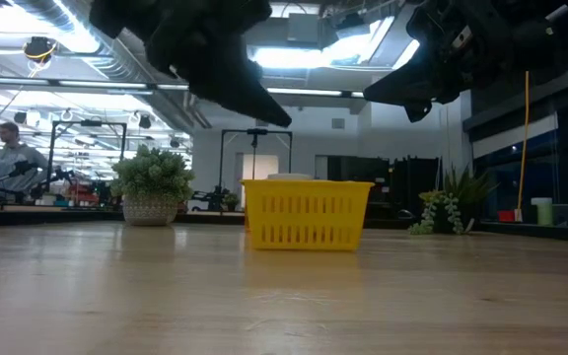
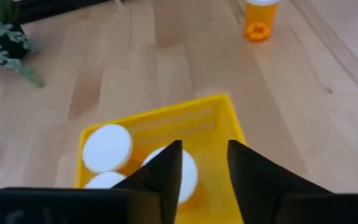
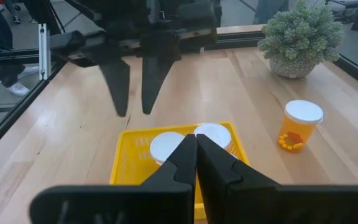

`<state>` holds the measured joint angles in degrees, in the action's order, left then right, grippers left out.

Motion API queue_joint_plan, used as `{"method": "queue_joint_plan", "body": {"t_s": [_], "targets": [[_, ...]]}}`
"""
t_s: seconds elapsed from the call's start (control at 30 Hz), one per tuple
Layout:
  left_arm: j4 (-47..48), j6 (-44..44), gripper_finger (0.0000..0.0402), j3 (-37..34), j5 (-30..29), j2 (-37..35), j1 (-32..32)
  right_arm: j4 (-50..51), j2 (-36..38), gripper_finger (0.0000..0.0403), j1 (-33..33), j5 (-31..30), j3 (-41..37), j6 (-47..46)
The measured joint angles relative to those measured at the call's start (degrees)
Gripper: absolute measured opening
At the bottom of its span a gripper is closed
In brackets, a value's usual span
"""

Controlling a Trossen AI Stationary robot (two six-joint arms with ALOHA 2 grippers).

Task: Pick and place pill bottles into a basket
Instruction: Put the orange pill bottle into the yellow bin

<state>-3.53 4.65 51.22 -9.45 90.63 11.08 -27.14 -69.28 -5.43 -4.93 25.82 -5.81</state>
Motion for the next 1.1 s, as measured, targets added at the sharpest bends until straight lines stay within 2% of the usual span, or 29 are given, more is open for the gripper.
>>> {"method": "queue_joint_plan", "body": {"t_s": [0.23,0.33,0.43,0.7,0.93,1.1], "targets": [[5.14,1.17,0.0043,0.02,0.04,-5.14,-1.56,0.47,0.00,0.0016,-0.01,0.00,0.00,0.07],[10.17,3.38,0.0011,-0.20,0.61,-8.26,-2.08,0.42,0.00,0.0016,-0.02,0.00,0.00,0.15],[11.81,3.16,0.0004,-2.54,0.44,-12.04,-2.74,0.42,0.00,0.0016,0.00,0.00,0.00,1.35],[0.97,0.62,0.0003,-16.28,0.15,-23.49,-6.03,-0.99,0.00,0.0016,0.20,0.00,0.00,4.99],[-10.55,0.43,0.0002,-27.21,0.96,-27.66,-9.62,-1.23,0.00,0.0016,0.37,-0.02,0.00,6.35],[-16.29,-0.88,0.0003,-29.84,-6.01,-27.30,-13.40,-1.44,0.00,0.0016,0.44,-0.04,0.00,9.23]]}}
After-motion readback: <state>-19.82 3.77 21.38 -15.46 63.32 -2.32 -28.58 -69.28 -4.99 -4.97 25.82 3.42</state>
